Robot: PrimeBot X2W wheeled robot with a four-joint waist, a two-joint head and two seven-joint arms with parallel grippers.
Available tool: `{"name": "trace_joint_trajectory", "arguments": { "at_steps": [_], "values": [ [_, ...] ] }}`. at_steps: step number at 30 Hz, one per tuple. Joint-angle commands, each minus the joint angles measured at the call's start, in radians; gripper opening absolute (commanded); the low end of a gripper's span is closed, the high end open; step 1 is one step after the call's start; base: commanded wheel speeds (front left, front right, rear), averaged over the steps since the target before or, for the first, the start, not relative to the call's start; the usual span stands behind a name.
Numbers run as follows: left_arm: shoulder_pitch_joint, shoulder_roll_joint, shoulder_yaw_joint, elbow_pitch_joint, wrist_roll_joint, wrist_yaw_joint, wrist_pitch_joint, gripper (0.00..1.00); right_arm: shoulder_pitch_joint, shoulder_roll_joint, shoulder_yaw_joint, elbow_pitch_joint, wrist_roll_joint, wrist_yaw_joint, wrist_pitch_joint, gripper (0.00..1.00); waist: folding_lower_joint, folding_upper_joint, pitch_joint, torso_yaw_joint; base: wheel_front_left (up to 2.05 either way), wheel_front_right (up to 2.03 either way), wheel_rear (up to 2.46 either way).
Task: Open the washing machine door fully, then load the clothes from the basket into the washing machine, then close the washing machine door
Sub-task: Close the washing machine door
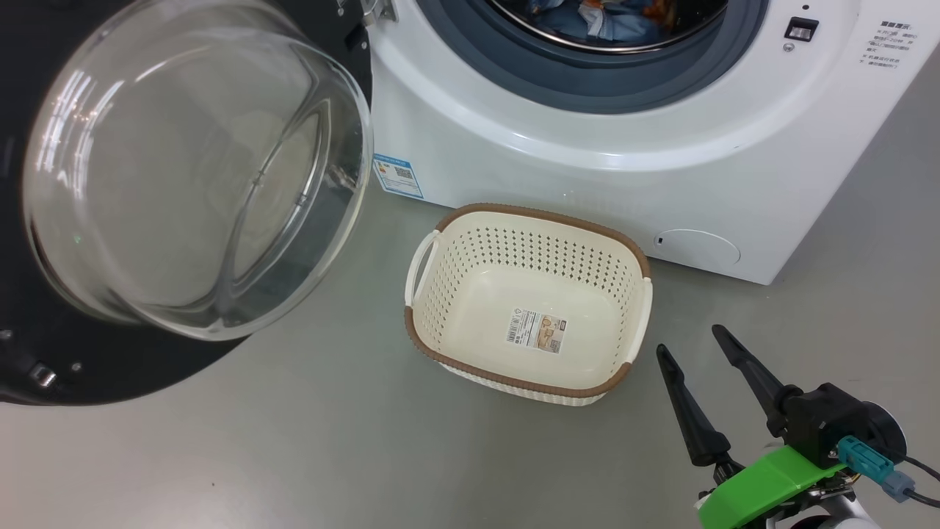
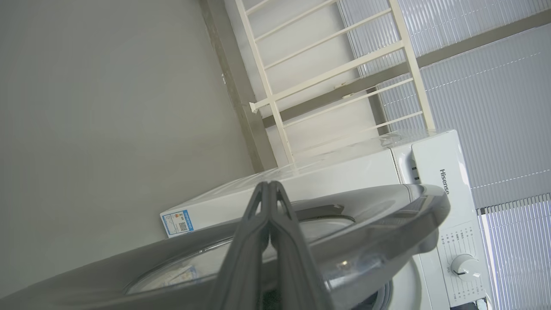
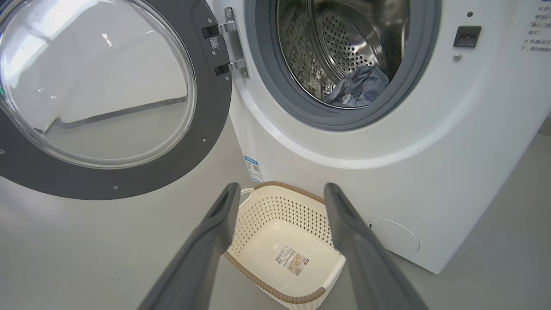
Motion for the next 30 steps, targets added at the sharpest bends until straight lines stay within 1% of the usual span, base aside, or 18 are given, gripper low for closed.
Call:
{"name": "trace_joint_trajectory", "arguments": {
  "at_steps": [1, 8, 20, 21, 30],
  "values": [
    [0.015, 0.06, 0.019, -0.039, -0.009, -0.017, 0.029, 0.0, -0.034, 0.002, 0.024, -0.031, 0.009, 0.006, 0.0, 1.0, 0.0, -0.0001, 0.0, 0.002, 0.0, 0.0, 0.0],
    [0.083, 0.046, 0.017, -0.141, -0.047, -0.025, 0.119, 0.0, -0.029, 0.004, 0.021, -0.032, 0.007, 0.006, -0.004, 1.0, 0.0, -0.0001, -0.003, 0.007, 0.0, 0.0, 0.0],
    [0.223, -0.006, -0.013, -0.413, -0.1, -0.028, 0.237, 0.0, -0.006, 0.013, 0.004, -0.031, 0.005, 0.006, -0.017, 1.0, 0.0, -0.0001, -0.032, -0.002, 0.0, 0.0, 0.0],
    [0.223, -0.006, -0.013, -0.413, -0.1, -0.028, 0.237, 0.0, -0.006, 0.013, 0.004, -0.031, 0.005, 0.006, -0.017, 1.0, 0.0, -0.0001, -0.032, -0.002, 0.0, 0.0, 0.0],
    [0.32, -0.044, -0.034, -0.633, -0.147, 0.006, 0.291, 0.0, 0.001, 0.025, 0.002, -0.033, -0.017, 0.006, -0.035, 1.0, 0.0, -0.0001, -0.054, -0.059, 0.0, 0.0, 0.0]
  ]
}}
